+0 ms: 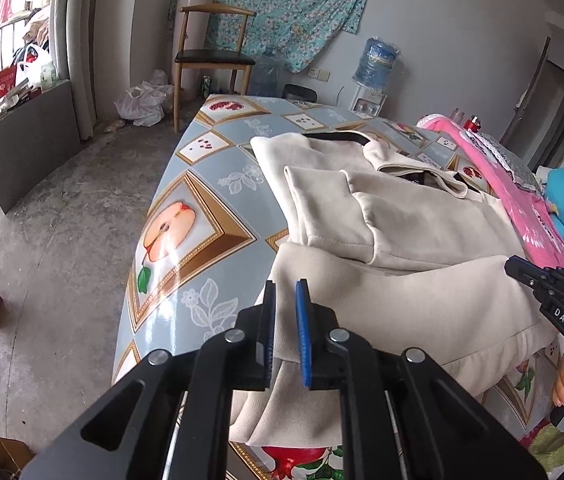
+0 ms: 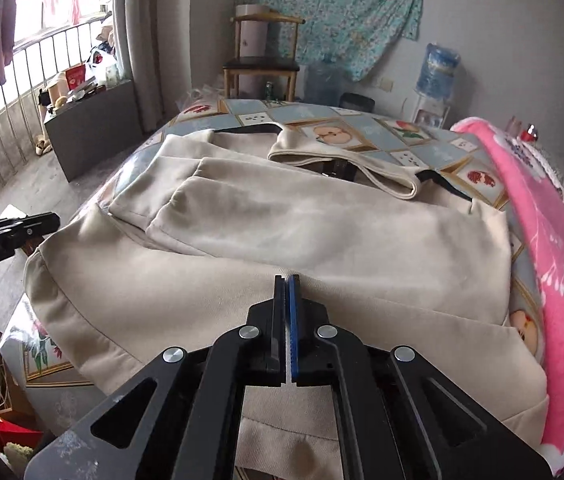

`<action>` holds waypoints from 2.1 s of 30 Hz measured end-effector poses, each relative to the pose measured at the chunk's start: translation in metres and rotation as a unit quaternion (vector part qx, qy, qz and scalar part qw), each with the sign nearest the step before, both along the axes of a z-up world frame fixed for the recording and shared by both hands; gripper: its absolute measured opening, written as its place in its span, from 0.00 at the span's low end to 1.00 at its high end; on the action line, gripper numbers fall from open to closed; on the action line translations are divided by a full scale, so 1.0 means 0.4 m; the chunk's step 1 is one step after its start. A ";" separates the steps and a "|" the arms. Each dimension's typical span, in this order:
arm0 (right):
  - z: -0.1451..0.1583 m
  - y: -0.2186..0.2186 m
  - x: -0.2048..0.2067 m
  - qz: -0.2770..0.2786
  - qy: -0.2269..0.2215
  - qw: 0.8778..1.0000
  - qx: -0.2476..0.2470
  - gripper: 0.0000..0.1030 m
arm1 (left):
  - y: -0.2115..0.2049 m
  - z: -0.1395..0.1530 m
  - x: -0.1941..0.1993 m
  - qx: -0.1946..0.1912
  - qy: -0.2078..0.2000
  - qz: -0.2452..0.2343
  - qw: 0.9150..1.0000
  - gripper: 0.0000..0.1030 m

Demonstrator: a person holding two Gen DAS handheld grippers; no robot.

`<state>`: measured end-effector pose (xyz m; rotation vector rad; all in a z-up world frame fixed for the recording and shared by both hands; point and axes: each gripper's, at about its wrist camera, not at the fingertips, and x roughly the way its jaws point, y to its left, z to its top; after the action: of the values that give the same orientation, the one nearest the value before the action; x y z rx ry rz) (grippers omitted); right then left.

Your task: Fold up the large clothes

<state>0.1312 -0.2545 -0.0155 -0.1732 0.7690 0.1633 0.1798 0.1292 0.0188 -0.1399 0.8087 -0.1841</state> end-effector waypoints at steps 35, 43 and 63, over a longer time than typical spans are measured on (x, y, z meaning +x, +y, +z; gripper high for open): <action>-0.109 -0.310 -0.032 -0.086 0.085 0.993 0.013 0.06 | -0.322 -0.089 0.019 0.050 0.047 -0.135 0.988 0.13; -0.083 -0.301 -0.010 -0.114 0.035 0.993 -0.003 0.02 | -0.296 -0.091 0.014 0.048 0.038 -0.124 0.990 0.13; -0.051 -0.040 -0.144 0.077 0.071 0.991 0.087 0.25 | -0.226 -0.029 -0.128 0.009 0.005 -0.185 0.983 0.13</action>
<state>0.0737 -0.2706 -0.0359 -0.0562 0.8787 0.3916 0.1284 0.0389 0.0071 0.0289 0.8411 -0.5257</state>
